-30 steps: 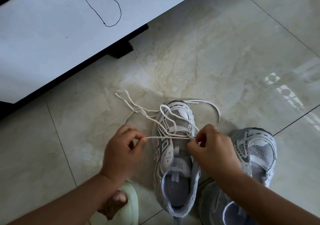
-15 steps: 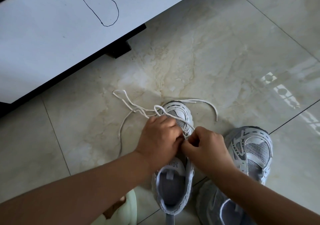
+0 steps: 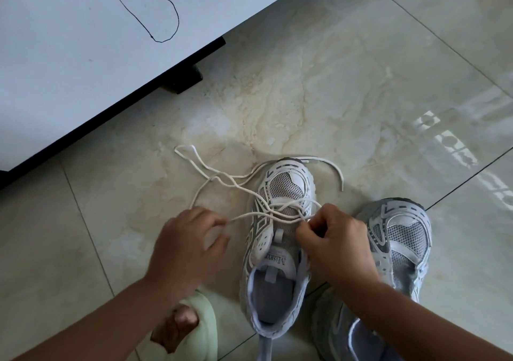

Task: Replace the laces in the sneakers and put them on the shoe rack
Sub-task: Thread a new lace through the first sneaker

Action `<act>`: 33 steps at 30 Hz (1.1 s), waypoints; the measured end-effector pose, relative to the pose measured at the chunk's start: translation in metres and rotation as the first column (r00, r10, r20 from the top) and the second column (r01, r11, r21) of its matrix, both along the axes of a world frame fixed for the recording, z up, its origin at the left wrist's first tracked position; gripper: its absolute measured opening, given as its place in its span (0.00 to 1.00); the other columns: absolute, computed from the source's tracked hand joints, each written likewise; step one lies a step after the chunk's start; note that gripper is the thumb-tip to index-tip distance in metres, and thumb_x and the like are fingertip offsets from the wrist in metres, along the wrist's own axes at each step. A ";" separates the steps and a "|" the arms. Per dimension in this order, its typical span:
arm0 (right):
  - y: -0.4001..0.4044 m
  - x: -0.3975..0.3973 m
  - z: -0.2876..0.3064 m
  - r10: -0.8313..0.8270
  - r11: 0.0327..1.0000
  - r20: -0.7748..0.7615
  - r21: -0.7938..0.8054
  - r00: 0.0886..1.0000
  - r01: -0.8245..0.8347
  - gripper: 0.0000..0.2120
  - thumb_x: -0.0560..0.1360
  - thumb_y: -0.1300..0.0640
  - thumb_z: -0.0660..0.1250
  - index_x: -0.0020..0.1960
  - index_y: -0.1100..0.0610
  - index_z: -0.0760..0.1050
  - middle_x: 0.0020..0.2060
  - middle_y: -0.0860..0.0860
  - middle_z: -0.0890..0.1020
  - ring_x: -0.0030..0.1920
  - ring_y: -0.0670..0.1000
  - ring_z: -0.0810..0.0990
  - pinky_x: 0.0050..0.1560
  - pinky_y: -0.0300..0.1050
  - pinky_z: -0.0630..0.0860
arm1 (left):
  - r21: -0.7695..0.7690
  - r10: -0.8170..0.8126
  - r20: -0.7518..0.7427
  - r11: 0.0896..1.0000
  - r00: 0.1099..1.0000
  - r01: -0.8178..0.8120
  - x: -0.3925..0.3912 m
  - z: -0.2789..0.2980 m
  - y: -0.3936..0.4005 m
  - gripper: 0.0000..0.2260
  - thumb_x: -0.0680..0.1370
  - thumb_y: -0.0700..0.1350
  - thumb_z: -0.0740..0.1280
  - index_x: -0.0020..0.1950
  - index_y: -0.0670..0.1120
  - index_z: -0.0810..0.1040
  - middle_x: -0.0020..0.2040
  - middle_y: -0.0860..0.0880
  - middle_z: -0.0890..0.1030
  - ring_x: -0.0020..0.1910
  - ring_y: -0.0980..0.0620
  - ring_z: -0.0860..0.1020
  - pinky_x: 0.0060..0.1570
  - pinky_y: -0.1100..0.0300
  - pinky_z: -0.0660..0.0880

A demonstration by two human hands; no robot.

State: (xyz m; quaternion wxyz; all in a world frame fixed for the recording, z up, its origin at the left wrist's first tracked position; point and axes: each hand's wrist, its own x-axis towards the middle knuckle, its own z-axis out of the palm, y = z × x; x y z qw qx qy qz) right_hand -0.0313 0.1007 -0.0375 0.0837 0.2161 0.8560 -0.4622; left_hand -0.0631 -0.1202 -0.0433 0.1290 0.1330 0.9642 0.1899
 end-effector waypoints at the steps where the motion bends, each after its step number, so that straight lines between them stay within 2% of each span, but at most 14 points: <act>1: 0.000 0.000 0.000 -0.001 1.000 -0.007 -0.006 1.000 0.001 0.15 0.68 0.59 0.69 0.27 0.52 0.67 0.21 0.46 0.71 0.27 0.41 0.72 0.26 0.32 0.68 | 0.058 -0.021 -0.005 0.998 1.000 0.021 -0.003 0.002 0.012 0.13 0.70 0.55 0.64 0.45 0.48 0.80 0.41 0.53 0.79 0.36 0.51 0.76 0.37 0.59 0.73; 4: 0.001 0.000 0.000 0.005 1.000 -0.022 -0.011 1.000 -0.005 0.14 0.67 0.58 0.70 0.27 0.52 0.67 0.21 0.46 0.72 0.27 0.42 0.72 0.27 0.34 0.68 | 0.162 -0.124 -0.038 0.978 0.992 0.129 -0.014 0.009 0.050 0.14 0.71 0.55 0.66 0.49 0.48 0.81 0.44 0.51 0.78 0.42 0.50 0.77 0.42 0.55 0.74; 7: 0.000 0.000 -0.002 0.010 1.000 -0.034 0.003 0.999 -0.010 0.13 0.67 0.58 0.70 0.28 0.53 0.69 0.21 0.46 0.73 0.28 0.43 0.73 0.29 0.36 0.68 | 0.083 -0.265 -0.107 0.958 0.958 0.274 -0.021 0.008 0.078 0.11 0.70 0.52 0.64 0.43 0.47 0.82 0.39 0.50 0.77 0.40 0.48 0.76 0.41 0.56 0.69; 9: 0.001 0.000 -0.003 0.013 1.000 -0.044 0.007 0.999 -0.012 0.12 0.66 0.58 0.71 0.28 0.53 0.69 0.20 0.46 0.72 0.28 0.42 0.73 0.29 0.34 0.68 | 0.011 -0.302 -0.126 0.952 0.945 0.305 -0.024 0.004 0.086 0.12 0.70 0.52 0.61 0.37 0.47 0.81 0.35 0.51 0.76 0.38 0.48 0.76 0.40 0.56 0.63; 12: 0.001 0.000 -0.004 0.017 1.000 -0.046 0.009 0.999 -0.017 0.11 0.66 0.58 0.71 0.29 0.55 0.70 0.20 0.46 0.72 0.29 0.43 0.73 0.28 0.34 0.67 | -0.003 -0.324 -0.108 0.946 0.940 0.325 -0.026 0.002 0.084 0.12 0.70 0.51 0.60 0.35 0.47 0.77 0.34 0.51 0.75 0.37 0.48 0.75 0.40 0.57 0.62; 16: 0.001 0.001 -0.005 -0.012 0.999 -0.060 0.043 0.998 0.015 0.12 0.67 0.59 0.70 0.29 0.57 0.70 0.21 0.48 0.73 0.28 0.47 0.72 0.28 0.37 0.67 | -0.006 -0.235 -0.104 0.972 0.966 0.236 -0.027 0.008 0.068 0.07 0.70 0.49 0.61 0.35 0.47 0.75 0.35 0.51 0.75 0.36 0.48 0.74 0.39 0.57 0.66; 20: 0.004 0.003 -0.004 -0.046 0.998 -0.043 0.050 0.998 0.049 0.11 0.67 0.59 0.70 0.30 0.57 0.71 0.22 0.50 0.74 0.26 0.49 0.72 0.29 0.45 0.69 | -0.014 -0.103 -0.130 0.995 0.986 0.102 -0.025 0.005 0.029 0.07 0.70 0.49 0.60 0.35 0.48 0.72 0.34 0.52 0.73 0.34 0.47 0.73 0.38 0.59 0.62; 25: 0.004 0.003 -0.004 -0.054 0.996 -0.053 0.068 0.997 0.057 0.12 0.68 0.58 0.70 0.29 0.56 0.69 0.22 0.48 0.74 0.24 0.45 0.70 0.27 0.38 0.65 | -0.016 -0.064 -0.120 0.998 0.991 0.063 -0.012 -0.003 0.011 0.08 0.71 0.49 0.60 0.35 0.46 0.72 0.33 0.51 0.74 0.32 0.45 0.74 0.35 0.56 0.68; 28: 0.005 0.006 -0.004 -0.074 0.995 -0.061 0.063 0.995 0.078 0.12 0.67 0.57 0.70 0.29 0.56 0.69 0.21 0.48 0.74 0.28 0.48 0.73 0.26 0.33 0.64 | 0.010 -0.028 -0.116 1.000 0.993 0.030 -0.016 -0.007 0.006 0.09 0.71 0.50 0.60 0.36 0.46 0.73 0.33 0.51 0.74 0.32 0.45 0.75 0.35 0.55 0.71; 30: 0.005 0.007 -0.005 -0.090 0.994 -0.071 0.049 0.993 0.094 0.12 0.67 0.57 0.70 0.28 0.57 0.69 0.21 0.48 0.73 0.33 0.47 0.74 0.27 0.32 0.65 | 0.018 -0.023 -0.114 1.000 0.993 0.025 -0.015 -0.009 0.005 0.10 0.71 0.50 0.60 0.36 0.46 0.74 0.34 0.51 0.75 0.32 0.46 0.75 0.34 0.54 0.73; 33: 0.005 0.006 -0.007 -0.067 0.996 -0.067 0.061 0.996 0.071 0.13 0.67 0.57 0.70 0.28 0.57 0.69 0.21 0.48 0.73 0.30 0.46 0.73 0.27 0.34 0.65 | 0.031 -0.028 -0.067 0.999 0.997 0.030 -0.011 -0.010 0.005 0.11 0.71 0.52 0.60 0.36 0.47 0.75 0.33 0.53 0.75 0.30 0.49 0.75 0.33 0.54 0.73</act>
